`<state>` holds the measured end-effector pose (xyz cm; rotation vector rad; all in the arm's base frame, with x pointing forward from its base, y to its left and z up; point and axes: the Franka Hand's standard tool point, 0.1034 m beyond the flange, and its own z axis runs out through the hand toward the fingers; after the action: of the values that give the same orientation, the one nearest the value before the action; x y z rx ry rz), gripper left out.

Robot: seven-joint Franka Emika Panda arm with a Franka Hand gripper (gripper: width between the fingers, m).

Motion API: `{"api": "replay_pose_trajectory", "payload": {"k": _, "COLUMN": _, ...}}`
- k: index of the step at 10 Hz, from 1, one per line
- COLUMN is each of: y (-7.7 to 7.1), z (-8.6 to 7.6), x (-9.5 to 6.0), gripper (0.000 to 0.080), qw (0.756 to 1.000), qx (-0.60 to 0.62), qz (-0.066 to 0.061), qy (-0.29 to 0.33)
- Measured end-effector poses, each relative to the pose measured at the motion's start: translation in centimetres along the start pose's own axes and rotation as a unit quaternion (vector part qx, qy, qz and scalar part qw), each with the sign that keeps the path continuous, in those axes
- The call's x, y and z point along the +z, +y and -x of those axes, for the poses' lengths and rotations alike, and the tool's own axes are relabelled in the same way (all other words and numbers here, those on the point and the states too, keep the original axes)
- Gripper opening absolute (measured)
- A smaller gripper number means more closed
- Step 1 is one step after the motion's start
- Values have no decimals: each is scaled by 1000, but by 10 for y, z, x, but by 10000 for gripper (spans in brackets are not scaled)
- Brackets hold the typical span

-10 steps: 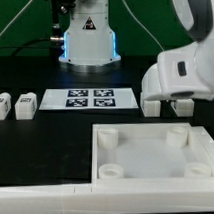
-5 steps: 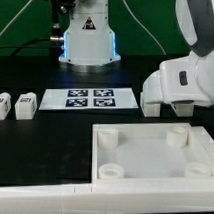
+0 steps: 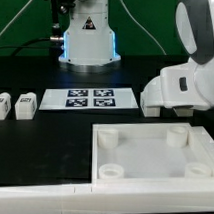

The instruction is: Assemble one leg

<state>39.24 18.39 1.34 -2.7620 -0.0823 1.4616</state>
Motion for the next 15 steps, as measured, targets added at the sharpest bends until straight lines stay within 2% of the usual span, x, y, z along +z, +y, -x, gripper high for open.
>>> {"api": "replay_pose_trajectory", "payload": {"k": 2, "y": 0, "z": 0, "x": 0, "gripper": 649, "qw": 1000, "qx": -2, "qz": -1, "qy": 0}}
{"api": "replay_pose_trajectory", "payload": {"k": 3, "y": 0, "z": 0, "x": 0, "gripper": 545, "qw": 1000, "qx": -2, "qz": -1, "qy": 0}}
{"api": "replay_pose_trajectory", "payload": {"k": 5, "y": 0, "z": 0, "x": 0, "gripper": 285, "qw": 1000, "qx": -2, "qz": 0, "qy": 0}}
{"api": "replay_pose_trajectory", "payload": {"k": 13, "y": 0, "z": 0, "x": 0, "gripper": 290, "qw": 1000, "qx": -2, "qz": 0, "qy": 0}}
{"api": "replay_pose_trajectory", "payload": {"k": 15, "y": 0, "z": 1, "x": -6, "gripper": 290, "qw": 1000, "qx": -4, "qz": -1, "qy": 14}}
